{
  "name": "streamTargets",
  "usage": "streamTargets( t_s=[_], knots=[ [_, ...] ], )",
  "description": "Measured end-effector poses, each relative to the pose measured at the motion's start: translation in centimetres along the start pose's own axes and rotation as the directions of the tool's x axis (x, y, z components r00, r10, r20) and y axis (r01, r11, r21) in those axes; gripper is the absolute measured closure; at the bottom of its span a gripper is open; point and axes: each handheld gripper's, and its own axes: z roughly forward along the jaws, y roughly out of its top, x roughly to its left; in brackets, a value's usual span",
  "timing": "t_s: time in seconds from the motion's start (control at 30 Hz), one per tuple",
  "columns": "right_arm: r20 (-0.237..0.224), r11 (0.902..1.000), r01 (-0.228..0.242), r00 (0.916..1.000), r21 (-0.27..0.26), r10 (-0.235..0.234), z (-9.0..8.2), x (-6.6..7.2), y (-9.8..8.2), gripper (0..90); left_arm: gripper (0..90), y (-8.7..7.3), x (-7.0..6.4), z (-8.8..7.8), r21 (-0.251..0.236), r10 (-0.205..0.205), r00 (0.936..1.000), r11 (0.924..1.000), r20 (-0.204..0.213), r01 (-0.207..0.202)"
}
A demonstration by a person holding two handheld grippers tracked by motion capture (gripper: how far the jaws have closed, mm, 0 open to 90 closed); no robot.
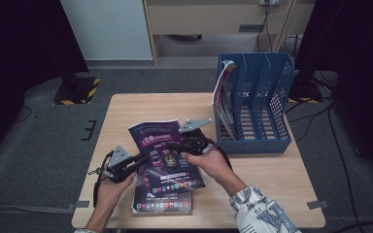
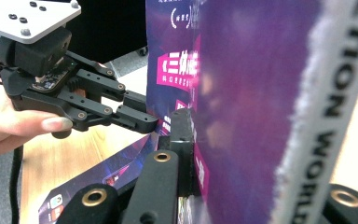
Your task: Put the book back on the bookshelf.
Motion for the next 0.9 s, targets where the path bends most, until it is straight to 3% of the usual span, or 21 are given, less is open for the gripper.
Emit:
streamTargets(
  t_s=[0.3,0.4,0.53,0.73,0.9],
  knots=[
    [0.004,0.9998,-0.01,0.9999,-0.017,0.01,-0.4,-0.1,0.0,82.8,71.9,0.0,0.0,0.0,-0.03,-0.008,0.9999,0.9995,-0.013,0.007],
    [0.006,0.9997,-0.007,1.0,-0.025,0.007,-0.7,0.1,0.2,82.9,59.2,-0.2,0.0,0.0,-0.035,-0.021,0.9993,0.9992,-0.03,0.02],
    [0.006,0.9983,-0.005,1.0,-0.059,0.005,-1.3,0.0,0.5,82.9,50.7,-0.3,0.2,0.1,-0.042,-0.039,0.9986,0.9984,-0.036,0.038],
    [0.001,0.9924,0.013,0.9999,-0.122,-0.013,-2.5,0.1,1.1,82.9,44.4,-0.5,0.5,0.2,-0.034,-0.056,0.9971,0.998,-0.053,0.054],
    [0.017,0.9858,0.033,0.9994,-0.165,-0.031,-3.7,0.2,1.9,82.9,24.2,-0.7,0.7,0.6,-0.021,-0.077,0.9943,0.9969,-0.073,0.076]
  ],
)
